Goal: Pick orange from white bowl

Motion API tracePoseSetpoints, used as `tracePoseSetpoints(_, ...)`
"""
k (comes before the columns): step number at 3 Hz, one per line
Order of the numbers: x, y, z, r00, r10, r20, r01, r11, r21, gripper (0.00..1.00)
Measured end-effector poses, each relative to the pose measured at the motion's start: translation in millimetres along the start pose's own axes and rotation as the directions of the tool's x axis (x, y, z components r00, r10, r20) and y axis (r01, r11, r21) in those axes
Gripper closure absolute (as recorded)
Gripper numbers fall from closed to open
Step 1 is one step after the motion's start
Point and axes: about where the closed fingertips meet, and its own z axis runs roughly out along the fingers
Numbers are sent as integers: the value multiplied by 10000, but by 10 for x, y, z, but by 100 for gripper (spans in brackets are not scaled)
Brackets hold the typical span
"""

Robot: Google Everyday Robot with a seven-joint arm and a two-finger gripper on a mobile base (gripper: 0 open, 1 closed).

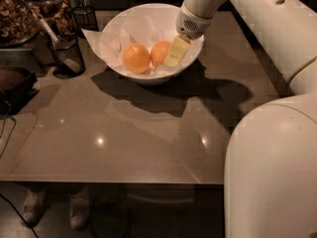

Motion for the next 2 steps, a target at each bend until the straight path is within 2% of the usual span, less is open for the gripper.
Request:
tracePoseSetpoints(1,-30,-8,-16,9997,-71,216,72,10000,-43,0)
tracePoseSetpoints(2,-342,-45,-391,9981,-495,373,491,9987,107,0)
